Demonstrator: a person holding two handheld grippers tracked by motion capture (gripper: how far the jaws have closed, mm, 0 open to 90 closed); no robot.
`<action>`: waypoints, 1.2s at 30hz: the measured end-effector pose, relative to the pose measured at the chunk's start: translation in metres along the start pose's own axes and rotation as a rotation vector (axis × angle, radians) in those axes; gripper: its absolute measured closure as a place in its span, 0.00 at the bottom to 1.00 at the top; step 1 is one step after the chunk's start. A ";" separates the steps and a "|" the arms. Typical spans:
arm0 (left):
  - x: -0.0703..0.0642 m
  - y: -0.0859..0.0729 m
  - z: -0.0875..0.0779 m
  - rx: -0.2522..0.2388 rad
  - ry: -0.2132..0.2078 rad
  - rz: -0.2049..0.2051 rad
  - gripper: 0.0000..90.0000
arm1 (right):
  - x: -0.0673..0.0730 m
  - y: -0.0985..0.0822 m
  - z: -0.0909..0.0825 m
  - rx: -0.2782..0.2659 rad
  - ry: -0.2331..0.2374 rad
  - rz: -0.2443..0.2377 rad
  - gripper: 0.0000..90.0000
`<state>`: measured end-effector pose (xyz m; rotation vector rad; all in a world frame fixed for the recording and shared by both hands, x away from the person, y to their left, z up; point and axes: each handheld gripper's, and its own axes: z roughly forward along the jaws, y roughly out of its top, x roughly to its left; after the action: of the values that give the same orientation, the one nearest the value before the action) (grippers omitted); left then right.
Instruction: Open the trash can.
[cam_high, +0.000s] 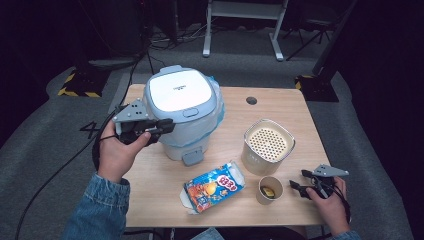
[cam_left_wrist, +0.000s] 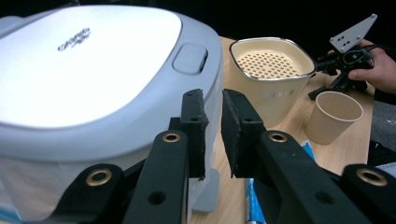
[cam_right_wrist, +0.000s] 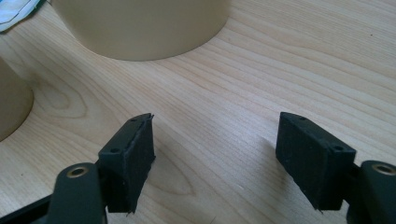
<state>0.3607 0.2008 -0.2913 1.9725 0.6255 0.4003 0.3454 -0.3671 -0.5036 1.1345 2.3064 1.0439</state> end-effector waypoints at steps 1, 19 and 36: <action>0.001 0.003 0.001 -0.001 -0.001 -0.001 0.88 | 0.000 0.000 0.000 0.000 0.000 0.000 0.32; 0.022 0.028 0.020 -0.098 -0.064 0.006 0.93 | 0.000 0.000 0.000 0.000 0.000 0.000 0.32; 0.023 0.030 0.051 -0.033 -0.066 0.006 0.91 | 0.000 0.000 0.000 0.000 0.000 0.000 0.32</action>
<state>0.4140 0.1667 -0.2874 1.9482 0.5678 0.3459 0.3454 -0.3671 -0.5036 1.1345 2.3063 1.0439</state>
